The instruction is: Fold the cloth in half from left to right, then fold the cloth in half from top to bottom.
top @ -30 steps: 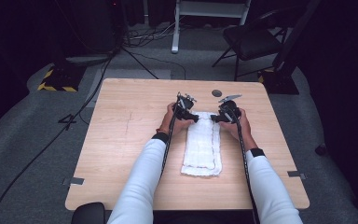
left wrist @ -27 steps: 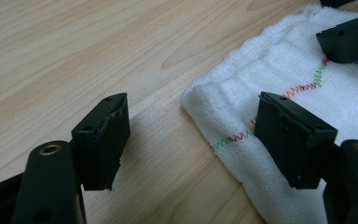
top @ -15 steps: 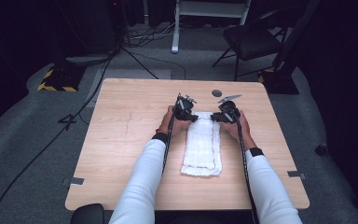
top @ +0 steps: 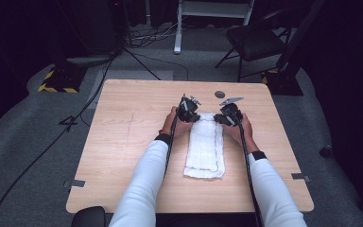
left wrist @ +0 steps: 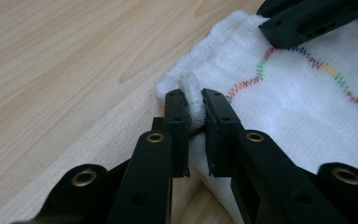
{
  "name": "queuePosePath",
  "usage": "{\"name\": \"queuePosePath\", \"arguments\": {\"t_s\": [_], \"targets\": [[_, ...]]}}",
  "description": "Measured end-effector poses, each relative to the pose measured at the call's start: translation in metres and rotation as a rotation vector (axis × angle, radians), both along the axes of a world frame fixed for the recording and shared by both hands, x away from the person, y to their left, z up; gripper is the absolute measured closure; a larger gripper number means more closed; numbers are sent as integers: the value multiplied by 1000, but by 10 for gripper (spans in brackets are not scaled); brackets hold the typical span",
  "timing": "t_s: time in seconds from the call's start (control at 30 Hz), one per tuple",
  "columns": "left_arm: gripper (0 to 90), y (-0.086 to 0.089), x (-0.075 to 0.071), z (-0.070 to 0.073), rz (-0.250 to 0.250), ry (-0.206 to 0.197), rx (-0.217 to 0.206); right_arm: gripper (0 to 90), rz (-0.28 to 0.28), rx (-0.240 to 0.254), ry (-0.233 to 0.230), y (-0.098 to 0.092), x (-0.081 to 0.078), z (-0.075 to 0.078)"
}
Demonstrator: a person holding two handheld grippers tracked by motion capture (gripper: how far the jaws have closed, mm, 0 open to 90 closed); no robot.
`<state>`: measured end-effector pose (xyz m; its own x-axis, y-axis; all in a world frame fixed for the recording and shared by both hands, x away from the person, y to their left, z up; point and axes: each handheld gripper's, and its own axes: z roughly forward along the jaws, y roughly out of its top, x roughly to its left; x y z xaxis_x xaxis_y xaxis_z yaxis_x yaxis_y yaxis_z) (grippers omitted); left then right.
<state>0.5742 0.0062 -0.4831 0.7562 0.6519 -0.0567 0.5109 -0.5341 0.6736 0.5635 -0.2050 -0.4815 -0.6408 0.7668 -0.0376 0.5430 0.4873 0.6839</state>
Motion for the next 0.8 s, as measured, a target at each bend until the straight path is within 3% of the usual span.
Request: {"name": "queuePosePath", "arguments": {"t_s": [0.27,0.8], "targets": [[814,10,-7,18,-25,-46,-36,834,5,10,-62,3,-8,17],[817,17,-34,52,-104,-140,-23,836,42,67,-136,-2,-33,42]]}}
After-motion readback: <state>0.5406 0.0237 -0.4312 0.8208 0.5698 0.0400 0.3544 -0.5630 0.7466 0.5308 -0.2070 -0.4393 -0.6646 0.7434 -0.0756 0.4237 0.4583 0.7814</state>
